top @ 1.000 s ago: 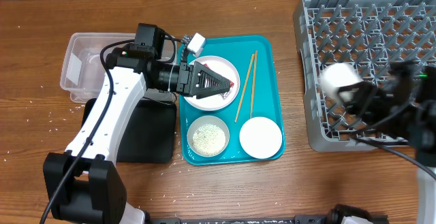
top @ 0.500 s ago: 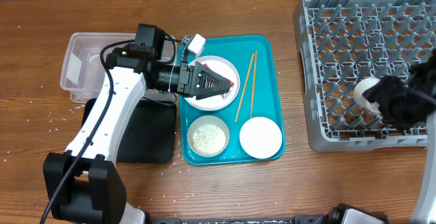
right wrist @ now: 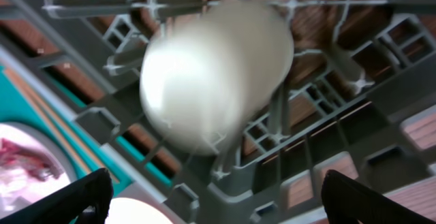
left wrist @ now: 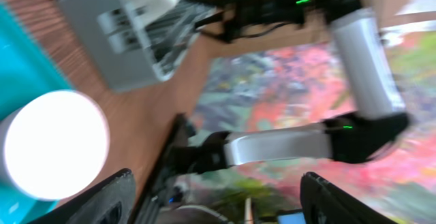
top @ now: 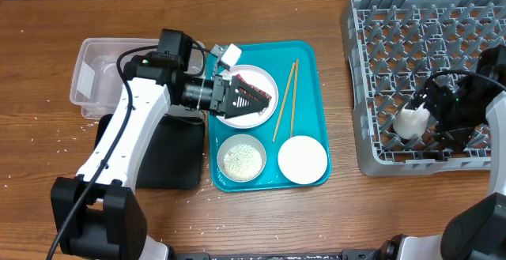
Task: Sort waste into correct bins and load items into the dishwasher
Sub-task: 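Place the white cup into the grey dish rack with the right gripper, then grasp the bowl of rice with the left gripper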
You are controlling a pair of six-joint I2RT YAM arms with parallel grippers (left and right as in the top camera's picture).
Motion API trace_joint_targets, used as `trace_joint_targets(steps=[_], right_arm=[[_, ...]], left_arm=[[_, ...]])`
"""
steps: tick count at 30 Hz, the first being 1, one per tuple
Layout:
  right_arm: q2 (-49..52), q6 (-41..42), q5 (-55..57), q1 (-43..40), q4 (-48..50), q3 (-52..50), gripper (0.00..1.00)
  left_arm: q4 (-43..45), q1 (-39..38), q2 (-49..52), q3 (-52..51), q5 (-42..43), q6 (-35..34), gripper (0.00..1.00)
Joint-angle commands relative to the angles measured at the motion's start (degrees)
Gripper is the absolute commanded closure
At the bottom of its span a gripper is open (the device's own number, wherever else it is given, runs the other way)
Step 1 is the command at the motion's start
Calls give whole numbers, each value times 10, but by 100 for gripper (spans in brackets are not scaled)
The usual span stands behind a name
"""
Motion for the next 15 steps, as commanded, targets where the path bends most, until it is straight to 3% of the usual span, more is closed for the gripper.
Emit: trace_joint_targets(steps=[1,8,10,11,15], right_arm=[[-26,-14,-42,-1,-13,44,0],[-126,-73,-163,-1,-18,46,0],[-154,-88,-197,-1,-16,46,0],[-179,-104,-226,0,-16,46,0],[-220,-115,-238,1,-23,46,0]], left_arm=[[-9,-19,-15,9,-109,0,23],[-7,-67,-15,9,-296,-78,29],[-9,-85,-15,9,-388,-118,30],[-16,-111,-15,9,-508,-176,31],[-18,-204,-13,3,-736,-292,38]])
